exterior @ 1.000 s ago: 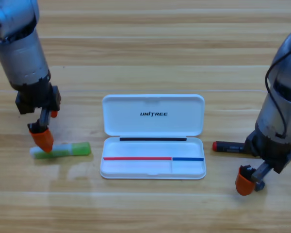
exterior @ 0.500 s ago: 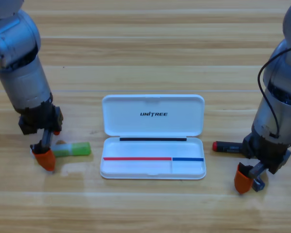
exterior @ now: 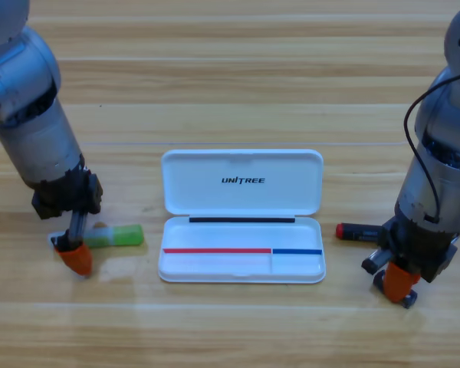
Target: Clean up eraser and pencils
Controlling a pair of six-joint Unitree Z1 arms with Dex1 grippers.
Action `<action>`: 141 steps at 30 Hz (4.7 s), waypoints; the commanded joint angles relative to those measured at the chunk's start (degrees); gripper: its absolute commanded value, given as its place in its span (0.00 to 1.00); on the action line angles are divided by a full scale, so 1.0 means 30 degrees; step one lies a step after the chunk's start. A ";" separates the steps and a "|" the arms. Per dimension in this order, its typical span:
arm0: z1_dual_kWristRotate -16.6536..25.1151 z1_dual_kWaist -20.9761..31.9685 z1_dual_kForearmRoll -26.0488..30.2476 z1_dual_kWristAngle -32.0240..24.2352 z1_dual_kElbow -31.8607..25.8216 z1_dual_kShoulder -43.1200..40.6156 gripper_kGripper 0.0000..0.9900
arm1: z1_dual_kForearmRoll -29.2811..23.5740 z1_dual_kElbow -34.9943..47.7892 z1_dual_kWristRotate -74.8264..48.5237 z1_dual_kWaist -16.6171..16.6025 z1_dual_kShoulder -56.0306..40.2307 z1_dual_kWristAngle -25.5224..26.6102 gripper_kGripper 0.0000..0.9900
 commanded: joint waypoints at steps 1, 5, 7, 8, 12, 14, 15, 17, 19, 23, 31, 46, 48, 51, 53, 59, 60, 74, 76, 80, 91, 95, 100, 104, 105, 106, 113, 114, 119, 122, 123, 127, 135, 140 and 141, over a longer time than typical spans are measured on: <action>-0.0273 -0.0395 -0.0640 0.0344 0.0630 0.0026 1.00 | 0.0352 0.0393 -0.0506 -0.0492 0.0983 -0.0788 0.00; -0.0273 -0.0395 -0.1021 0.0461 0.0923 0.0026 1.00 | 0.2022 -0.1101 -0.3114 -0.0463 -0.0540 -0.1022 0.00; -0.0273 -0.0395 -0.1284 0.0549 0.1070 -0.0003 1.00 | 0.2931 -0.2097 -0.7010 -0.0199 -0.1185 -0.0436 0.00; -0.0303 -0.0395 -0.1431 0.0578 0.1158 -0.0003 1.00 | 0.3429 -0.2595 -0.9383 -0.0053 -0.1390 0.0296 0.00; -0.0478 -0.0395 -0.1870 0.0871 0.1451 -0.0032 0.92 | 0.4454 -0.4558 -1.2782 0.0416 -0.0833 0.1790 0.00; -0.0537 -0.0395 -0.2192 0.1017 0.1627 -0.0091 0.82 | 0.5245 -0.5965 -1.3514 0.0885 0.0163 0.1790 0.00; -0.0566 -0.0395 -0.2251 0.1105 0.1685 -0.0091 0.77 | 0.5626 -0.6638 -1.3807 0.1090 0.0690 0.1790 0.00; -0.0449 -0.0395 -0.2368 0.1135 0.1802 -0.0091 0.58 | 0.6124 -0.7869 -1.4071 0.1383 0.1657 0.1732 0.00; 0.0049 -0.0395 -0.2690 0.1135 0.2154 -0.0179 0.40 | 0.6388 -0.8894 -1.4159 0.1588 0.2419 0.1615 0.00; 0.0635 -0.0395 -0.2866 0.1545 0.2418 -0.0442 0.13 | 0.7003 -1.0769 -1.4627 0.1793 0.3766 0.1058 0.00; 0.0694 -0.0395 -0.2515 0.2336 0.2564 -0.1263 0.00 | 0.7472 -1.1970 -1.4715 0.2115 0.5143 0.0999 0.00; 0.0459 -0.0952 0.5190 0.2746 -0.2299 -0.5071 0.00 | 0.7472 -1.2205 -1.4598 0.2291 0.6139 0.0648 0.00; 0.0459 -0.0981 0.5337 0.2804 -0.2387 -0.5159 0.00 | 0.7472 -1.2293 -1.4569 0.2321 0.6169 0.0648 0.01; 0.0459 -0.1011 0.5366 0.2892 -0.2358 -0.5159 0.00 | 0.7472 -1.2293 -1.4422 0.2350 0.6081 0.0472 0.53; 0.0459 -0.1011 0.5395 0.2892 -0.2387 -0.5159 0.00 | 0.7472 -1.2322 -1.3983 0.2350 0.5876 0.0179 0.84; 0.0371 -0.1333 0.5747 0.2804 -0.2827 -0.5130 0.00 | 0.7706 -1.1912 -1.3690 0.2350 0.3796 0.0033 0.93; 0.0313 -0.1509 0.5923 0.2775 -0.3061 -0.5042 0.00 | 0.7970 -1.1795 -1.3660 0.2350 0.3239 0.0150 0.94; -0.1240 -0.5610 0.7622 -0.0096 -0.7075 -0.0413 0.00 | 0.6886 -0.5701 -1.2752 0.0211 -0.1097 -0.0524 1.00; -0.1094 -0.5669 0.7270 -0.0301 -0.7075 0.0173 0.00 | 0.5684 -0.5056 -1.3778 -0.0404 -0.0453 -0.0817 0.99; -0.1064 -0.5786 0.6597 -0.0418 -0.7250 0.1286 0.00 | 0.3985 -0.5027 -1.5418 -0.1400 0.1159 -0.1227 0.99; -0.1211 -0.6079 0.6216 -0.0594 -0.8891 0.3806 0.00 | 0.2608 -0.6433 -1.6707 -0.2250 0.3796 -0.2194 0.97; -0.1533 -0.6196 0.6392 -0.0623 -0.9594 0.4421 0.00 | 0.2608 -0.6551 -1.7059 -0.2279 0.4118 -0.2165 0.92; -0.1738 -0.6255 0.6392 -0.0653 -0.9975 0.4890 0.00 | 0.2579 -0.6580 -1.7147 -0.2279 0.4733 -0.2135 0.82; -0.1885 -0.6255 0.6392 -0.0740 -1.0180 0.5124 0.00 | 0.2755 -0.6345 -1.7264 -0.2279 0.4997 -0.2165 0.67; -0.1914 -0.6255 0.6392 -0.0770 -1.0180 0.5183 0.00 | 0.2901 -0.6316 -1.7352 -0.2279 0.5026 -0.2106 0.58; -0.1943 -0.6255 0.6392 -0.0799 -1.0209 0.5241 0.00 | 0.3048 -0.6258 -1.7469 -0.2279 0.5055 -0.2077 0.46; -0.2090 -0.6255 0.6392 -0.0916 -1.0327 0.5505 0.00 | 0.3370 -0.5965 -1.7586 -0.2220 0.4967 -0.2048 0.00; -0.2090 -0.6255 0.6392 -0.0946 -1.0327 0.5534 0.00 | 0.3399 -0.5935 -1.7557 -0.2250 0.4909 -0.2048 0.00; -0.2148 -0.6255 0.6392 -0.1004 -1.0327 0.5622 0.00 | 0.3634 -0.5906 -1.7117 -0.2220 0.4616 -0.2106 0.00; -0.2207 -0.6255 0.6392 -0.1033 -1.0239 0.5681 0.00 | 0.3868 -0.5877 -1.6912 -0.2220 0.4118 -0.2106 0.00; -0.2236 -0.6255 0.6392 -0.1063 -1.0209 0.5710 0.00 | 0.3956 -0.5847 -1.6883 -0.2162 0.3854 -0.2106 0.00; -0.2295 -0.6255 0.6392 -0.1092 -1.0122 0.5710 0.00 | 0.4190 -0.5496 -1.6678 -0.1810 0.2184 -0.2048 0.00; -0.2588 -0.6255 0.6392 -0.1063 -1.0122 0.5593 0.00 | 0.5128 -0.5437 -1.6268 -0.0961 -0.0101 -0.1725 0.00; -0.2763 -0.6255 0.6538 -0.0975 -1.0092 0.5505 0.00 | 0.5245 -0.5467 -1.6063 -0.0609 -0.0365 -0.1579 0.00; -0.2822 -0.6255 0.6567 -0.0946 -1.0092 0.5505 0.12 | 0.5304 -0.5525 -1.6004 -0.0580 -0.0365 -0.1549 0.00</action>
